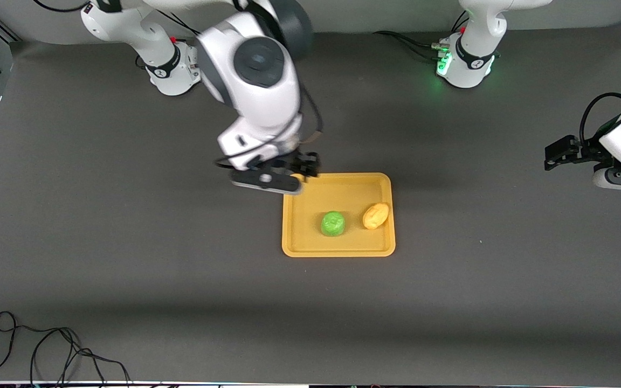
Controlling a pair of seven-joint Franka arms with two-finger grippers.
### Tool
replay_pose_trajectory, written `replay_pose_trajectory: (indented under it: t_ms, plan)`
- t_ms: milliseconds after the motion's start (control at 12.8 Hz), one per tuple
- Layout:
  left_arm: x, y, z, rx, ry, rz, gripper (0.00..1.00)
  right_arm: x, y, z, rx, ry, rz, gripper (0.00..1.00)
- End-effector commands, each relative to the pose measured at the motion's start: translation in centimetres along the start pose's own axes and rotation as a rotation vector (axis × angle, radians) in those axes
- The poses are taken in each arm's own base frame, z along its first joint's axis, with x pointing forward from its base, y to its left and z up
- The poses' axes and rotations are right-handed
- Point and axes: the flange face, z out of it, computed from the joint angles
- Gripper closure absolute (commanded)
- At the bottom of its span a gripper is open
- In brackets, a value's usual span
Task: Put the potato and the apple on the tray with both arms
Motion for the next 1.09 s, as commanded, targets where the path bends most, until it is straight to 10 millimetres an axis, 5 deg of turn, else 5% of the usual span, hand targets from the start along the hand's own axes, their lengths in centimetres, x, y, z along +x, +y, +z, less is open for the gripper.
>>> replay_pose_trajectory:
  t_ms: [0, 156, 390, 702, 1014]
  plan:
    - [0.4, 0.1, -0.5, 0.008, 0.014, 0.0, 0.0, 4.0, 11.2, -1.5, 0.019, -0.077, -0.04, 0.0]
    - [0.5, 0.2, -0.4, 0.008, 0.011, -0.005, 0.0, 6.7, 20.0, -2.3, 0.068, -0.114, -0.047, 0.0]
    - [0.5, 0.1, -0.4, 0.008, 0.012, 0.0, 0.0, 8.1, 29.8, -3.1, 0.094, -0.12, -0.06, 0.0]
    - [0.5, -0.2, -0.2, 0.008, 0.009, 0.001, 0.0, 8.5, 39.1, -3.6, 0.085, -0.065, -0.1, 0.0]
    - [0.7, -0.3, 0.0, 0.007, 0.006, 0.0, 0.0, 9.3, 43.7, -3.6, 0.085, -0.05, -0.126, 0.0]
